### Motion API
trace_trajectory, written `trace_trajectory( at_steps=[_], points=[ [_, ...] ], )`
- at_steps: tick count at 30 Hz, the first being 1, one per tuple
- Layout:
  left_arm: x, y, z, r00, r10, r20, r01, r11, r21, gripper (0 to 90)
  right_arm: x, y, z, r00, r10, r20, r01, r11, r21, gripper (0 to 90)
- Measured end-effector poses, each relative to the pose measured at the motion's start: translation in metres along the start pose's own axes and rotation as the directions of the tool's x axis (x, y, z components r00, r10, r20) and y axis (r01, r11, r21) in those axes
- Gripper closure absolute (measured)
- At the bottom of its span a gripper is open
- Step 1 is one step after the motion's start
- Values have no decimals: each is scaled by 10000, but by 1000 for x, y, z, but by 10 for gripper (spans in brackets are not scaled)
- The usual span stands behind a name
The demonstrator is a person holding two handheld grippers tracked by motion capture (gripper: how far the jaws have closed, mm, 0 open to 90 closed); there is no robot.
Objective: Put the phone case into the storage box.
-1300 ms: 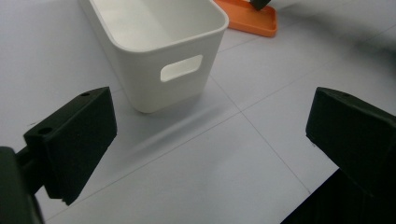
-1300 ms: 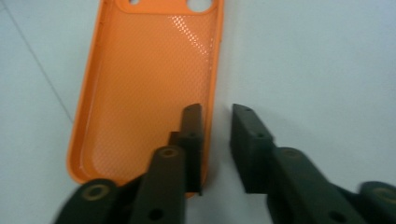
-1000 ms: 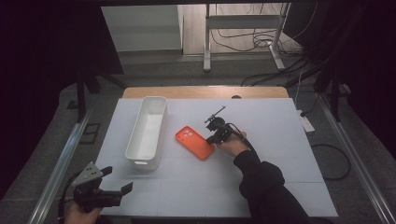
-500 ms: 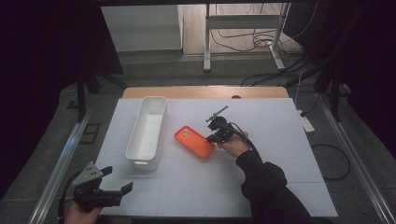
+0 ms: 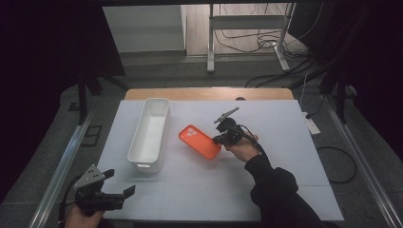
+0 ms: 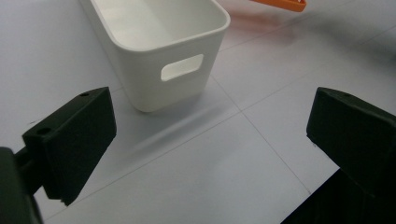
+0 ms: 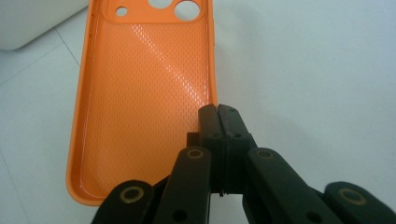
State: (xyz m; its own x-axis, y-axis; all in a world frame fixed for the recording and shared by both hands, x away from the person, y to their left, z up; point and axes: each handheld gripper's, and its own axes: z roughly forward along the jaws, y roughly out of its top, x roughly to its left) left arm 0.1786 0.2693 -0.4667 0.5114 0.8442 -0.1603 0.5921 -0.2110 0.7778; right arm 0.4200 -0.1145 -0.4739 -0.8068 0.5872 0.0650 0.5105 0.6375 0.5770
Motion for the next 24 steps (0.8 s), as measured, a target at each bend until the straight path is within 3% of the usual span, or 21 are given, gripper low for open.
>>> trace_trajectory(
  at_steps=[13, 24],
  points=[
    [-2, 1, 1, 9998, 190, -39, -190, 9998, 104, 28, 7, -7, -28, 9999, -104, 94, 110, 9977, -676, 887],
    [-2, 1, 1, 9998, 23, -179, -22, 10000, 64, 12, 11, -17, -49, 9998, 27, 215, -2, 9934, -1149, 887]
  ],
)
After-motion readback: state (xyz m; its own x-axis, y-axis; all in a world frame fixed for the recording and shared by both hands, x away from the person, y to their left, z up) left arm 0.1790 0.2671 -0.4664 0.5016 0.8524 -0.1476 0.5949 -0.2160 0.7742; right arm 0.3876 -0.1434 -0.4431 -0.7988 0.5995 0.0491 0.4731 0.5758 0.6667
